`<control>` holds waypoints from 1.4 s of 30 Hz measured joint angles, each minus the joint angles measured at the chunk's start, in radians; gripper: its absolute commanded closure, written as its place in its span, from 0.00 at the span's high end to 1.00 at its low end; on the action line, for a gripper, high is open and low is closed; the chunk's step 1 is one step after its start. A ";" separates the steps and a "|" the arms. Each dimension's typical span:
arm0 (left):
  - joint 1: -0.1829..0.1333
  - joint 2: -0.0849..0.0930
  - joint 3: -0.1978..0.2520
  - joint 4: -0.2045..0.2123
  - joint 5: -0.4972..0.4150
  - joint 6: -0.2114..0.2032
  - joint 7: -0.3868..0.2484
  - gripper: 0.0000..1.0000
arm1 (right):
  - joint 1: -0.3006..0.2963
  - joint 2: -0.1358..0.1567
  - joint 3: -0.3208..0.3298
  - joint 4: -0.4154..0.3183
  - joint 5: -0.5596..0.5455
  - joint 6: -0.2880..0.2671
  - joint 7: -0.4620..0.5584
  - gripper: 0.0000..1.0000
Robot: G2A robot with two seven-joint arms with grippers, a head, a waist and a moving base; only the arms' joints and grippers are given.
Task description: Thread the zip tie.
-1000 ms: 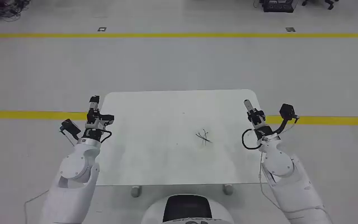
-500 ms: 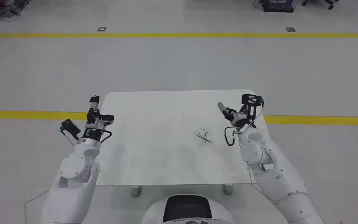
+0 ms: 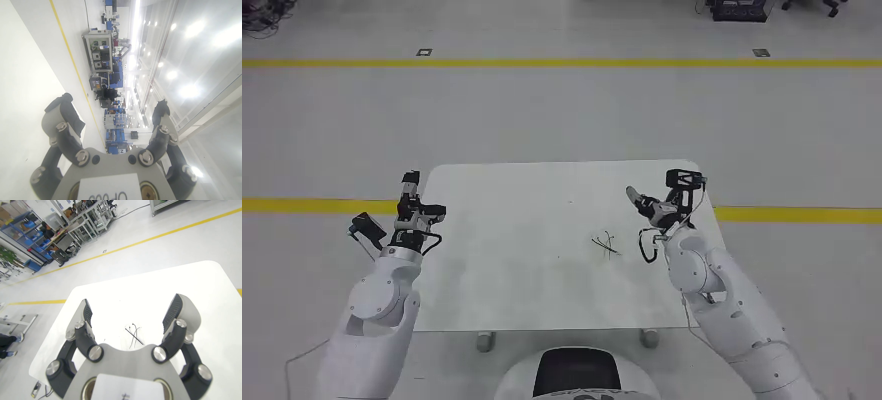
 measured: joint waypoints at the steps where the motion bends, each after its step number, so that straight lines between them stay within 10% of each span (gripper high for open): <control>1: 0.000 0.000 0.000 0.000 0.000 0.000 0.000 1.00 | 0.019 0.000 -0.010 0.007 -0.030 0.001 0.042 1.00; 11: 0.000 0.000 0.000 0.000 0.000 0.000 0.000 1.00 | 0.282 -0.034 -0.184 0.180 -0.186 -0.004 0.549 1.00; 24: 0.000 0.000 0.000 0.000 0.000 0.000 0.000 1.00 | 0.284 -0.034 -0.187 0.184 -0.190 0.000 0.554 1.00; 35: 0.000 0.000 0.000 0.000 0.000 0.000 0.000 1.00 | 0.448 -0.134 -0.321 0.503 -0.147 0.038 0.738 1.00; 42: 0.000 0.000 0.000 0.000 0.000 0.000 0.000 1.00 | 0.450 -0.135 -0.322 0.506 -0.147 0.039 0.737 1.00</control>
